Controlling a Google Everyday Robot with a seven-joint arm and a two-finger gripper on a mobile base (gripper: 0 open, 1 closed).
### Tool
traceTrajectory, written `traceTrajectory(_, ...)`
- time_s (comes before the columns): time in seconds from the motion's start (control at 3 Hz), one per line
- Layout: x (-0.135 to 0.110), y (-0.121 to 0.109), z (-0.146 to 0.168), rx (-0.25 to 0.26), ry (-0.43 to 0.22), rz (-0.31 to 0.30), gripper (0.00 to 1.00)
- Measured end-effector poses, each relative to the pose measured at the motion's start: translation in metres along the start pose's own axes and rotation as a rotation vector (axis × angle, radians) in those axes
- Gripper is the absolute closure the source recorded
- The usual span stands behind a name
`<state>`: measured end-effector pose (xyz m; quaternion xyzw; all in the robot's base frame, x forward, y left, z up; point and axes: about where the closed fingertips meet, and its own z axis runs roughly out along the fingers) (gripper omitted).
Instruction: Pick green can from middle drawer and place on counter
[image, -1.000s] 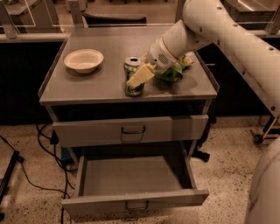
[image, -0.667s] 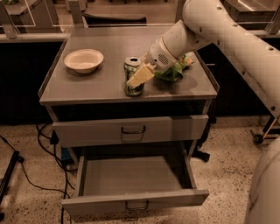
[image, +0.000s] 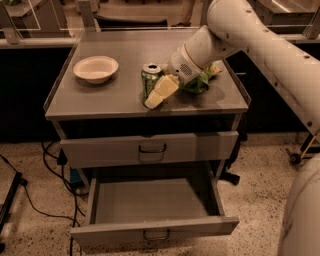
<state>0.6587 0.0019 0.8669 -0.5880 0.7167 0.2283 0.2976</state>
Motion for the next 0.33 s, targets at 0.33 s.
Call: traceTrajectory(0.33, 0.0, 0.0, 0.0, 0.0, 0.0, 0.0, 0.0)
